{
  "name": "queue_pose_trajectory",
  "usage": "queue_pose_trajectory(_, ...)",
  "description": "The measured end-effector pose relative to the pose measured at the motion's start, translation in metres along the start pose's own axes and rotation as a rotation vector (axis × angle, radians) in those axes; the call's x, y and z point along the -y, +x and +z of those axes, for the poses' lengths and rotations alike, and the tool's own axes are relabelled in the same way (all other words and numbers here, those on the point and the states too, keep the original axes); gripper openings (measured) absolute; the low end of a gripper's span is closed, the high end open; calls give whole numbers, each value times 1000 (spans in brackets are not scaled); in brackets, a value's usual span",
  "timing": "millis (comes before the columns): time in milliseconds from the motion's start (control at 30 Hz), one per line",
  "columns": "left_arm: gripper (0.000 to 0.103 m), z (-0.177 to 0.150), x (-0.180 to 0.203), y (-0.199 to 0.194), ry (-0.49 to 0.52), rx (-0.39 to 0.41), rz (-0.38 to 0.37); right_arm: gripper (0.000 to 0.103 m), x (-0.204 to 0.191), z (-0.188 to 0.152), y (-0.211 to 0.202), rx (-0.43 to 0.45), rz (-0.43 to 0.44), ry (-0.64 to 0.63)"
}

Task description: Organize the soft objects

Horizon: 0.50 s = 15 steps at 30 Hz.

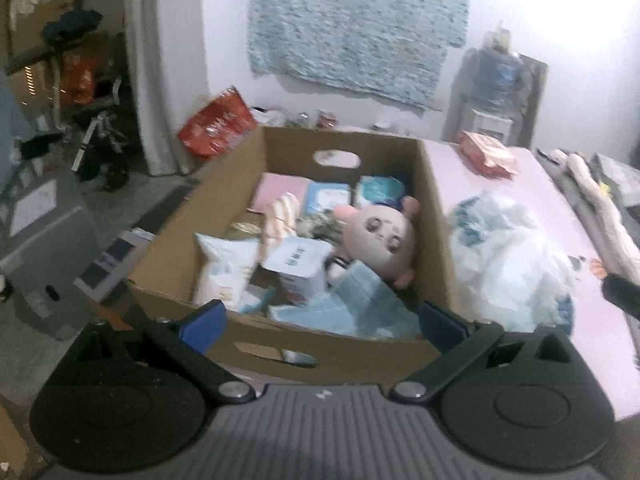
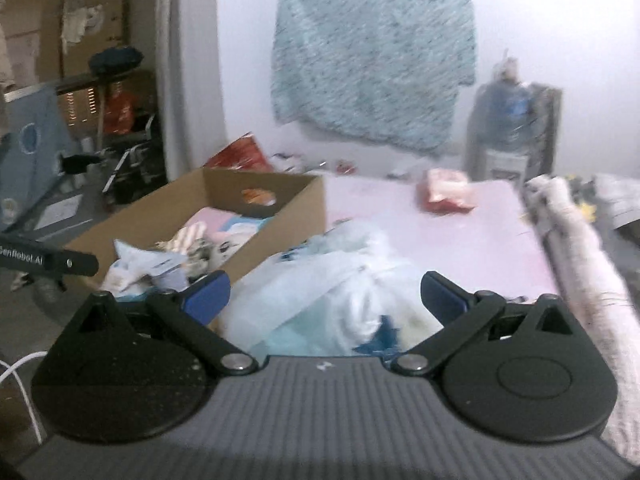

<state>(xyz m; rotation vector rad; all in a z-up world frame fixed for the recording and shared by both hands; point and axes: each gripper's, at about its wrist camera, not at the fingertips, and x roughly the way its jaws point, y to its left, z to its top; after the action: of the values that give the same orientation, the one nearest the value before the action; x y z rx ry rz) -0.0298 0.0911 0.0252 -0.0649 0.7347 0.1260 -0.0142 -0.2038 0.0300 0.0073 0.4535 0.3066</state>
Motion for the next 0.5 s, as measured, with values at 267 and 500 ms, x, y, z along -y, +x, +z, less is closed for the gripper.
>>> queue_pose_trajectory(267, 103, -9, 2, -8, 13, 49, 9, 102, -11, -7, -7, 53, -79, -45)
queue_pose_trajectory(500, 103, -7, -5, -20, -11, 83, 19, 102, -17, 2, -17, 117, -13, 26)
